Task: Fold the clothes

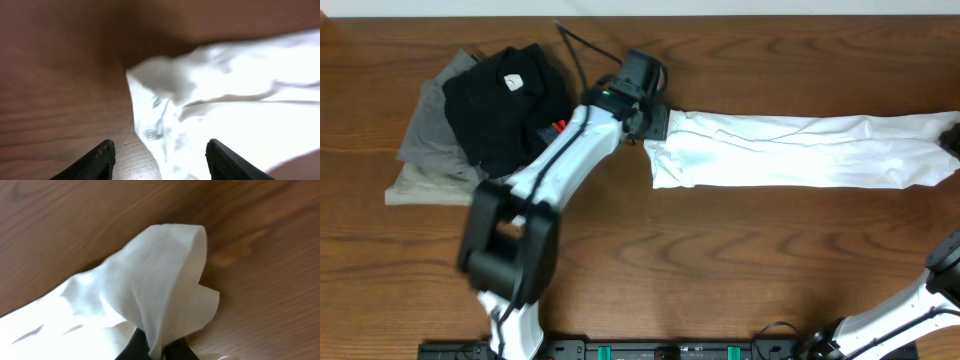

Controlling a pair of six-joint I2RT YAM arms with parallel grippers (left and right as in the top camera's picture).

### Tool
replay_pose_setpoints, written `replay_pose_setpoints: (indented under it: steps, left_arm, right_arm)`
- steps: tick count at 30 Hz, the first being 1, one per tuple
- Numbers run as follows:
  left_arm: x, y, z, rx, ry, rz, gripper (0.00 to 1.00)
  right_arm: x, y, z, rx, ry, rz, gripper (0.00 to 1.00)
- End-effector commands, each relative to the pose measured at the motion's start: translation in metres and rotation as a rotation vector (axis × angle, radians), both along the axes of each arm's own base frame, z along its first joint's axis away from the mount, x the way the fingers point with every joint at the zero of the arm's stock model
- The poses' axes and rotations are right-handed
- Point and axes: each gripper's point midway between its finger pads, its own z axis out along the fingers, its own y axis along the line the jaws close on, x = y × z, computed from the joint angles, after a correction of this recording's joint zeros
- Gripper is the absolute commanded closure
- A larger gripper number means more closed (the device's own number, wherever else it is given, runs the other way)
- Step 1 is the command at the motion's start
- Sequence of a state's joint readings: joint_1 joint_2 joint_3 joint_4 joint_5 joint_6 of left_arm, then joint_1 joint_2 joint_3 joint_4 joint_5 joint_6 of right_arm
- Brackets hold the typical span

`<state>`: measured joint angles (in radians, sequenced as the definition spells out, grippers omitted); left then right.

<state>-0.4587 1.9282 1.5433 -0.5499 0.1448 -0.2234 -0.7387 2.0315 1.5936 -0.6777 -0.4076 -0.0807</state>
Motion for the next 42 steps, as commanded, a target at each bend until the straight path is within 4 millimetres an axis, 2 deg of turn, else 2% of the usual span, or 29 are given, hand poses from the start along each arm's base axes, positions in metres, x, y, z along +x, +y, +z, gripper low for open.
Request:
replay_pose_setpoints:
  steps: [1,4,7,8,16,18,22,30,31,34,35,37,42]
  left_arm:
    - [0.000,0.008,0.049,-0.008,-0.110,-0.008,0.39]
    - [-0.003,0.010,0.072,-0.018,-0.160,-0.019,0.39]
    - [-0.004,0.011,0.082,-0.026,-0.179,-0.018,0.39]
    - [-0.005,0.011,0.083,-0.028,-0.181,-0.018,0.39]
    - [-0.008,0.012,0.081,-0.021,-0.167,-0.018,0.39]
    - [-0.008,0.012,0.081,-0.021,-0.165,-0.019,0.38]
    - [-0.009,0.013,0.080,-0.018,-0.160,-0.019,0.38]
    - [-0.009,0.013,0.079,-0.014,-0.158,-0.021,0.38]
    - [-0.009,0.013,0.079,-0.014,-0.158,-0.021,0.38]
    - [-0.009,0.015,0.079,-0.013,-0.155,-0.017,0.37]
    - [-0.009,0.018,0.078,-0.010,-0.150,-0.013,0.37]
    - [-0.010,0.023,0.074,-0.002,-0.133,-0.003,0.31]
    - [-0.009,0.035,0.054,0.006,-0.069,0.048,0.26]
  right_arm:
    - [0.023,0.038,0.011,0.063,-0.063,0.104,0.99]
    - [0.037,0.076,0.014,0.100,-0.065,0.189,0.99]
    - [0.042,0.116,0.009,0.133,-0.019,0.261,0.99]
    - [0.043,0.133,0.006,0.136,0.008,0.291,0.99]
    - [0.046,0.225,-0.009,0.090,0.152,0.450,0.99]
    - [0.045,0.239,-0.011,0.070,0.172,0.480,0.98]
    - [0.043,0.254,-0.017,-0.010,0.231,0.493,0.98]
    - [0.040,0.284,-0.019,-0.014,0.248,0.548,0.94]
    - [0.041,0.287,-0.019,-0.015,0.247,0.554,0.77]
    - [0.040,0.292,-0.018,-0.008,0.248,0.559,0.39]
    - [0.040,0.294,-0.018,0.002,0.242,0.565,0.34]
    - [0.042,0.301,-0.015,0.024,0.212,0.620,0.34]
    - [0.047,0.308,-0.006,0.094,0.126,0.696,0.41]
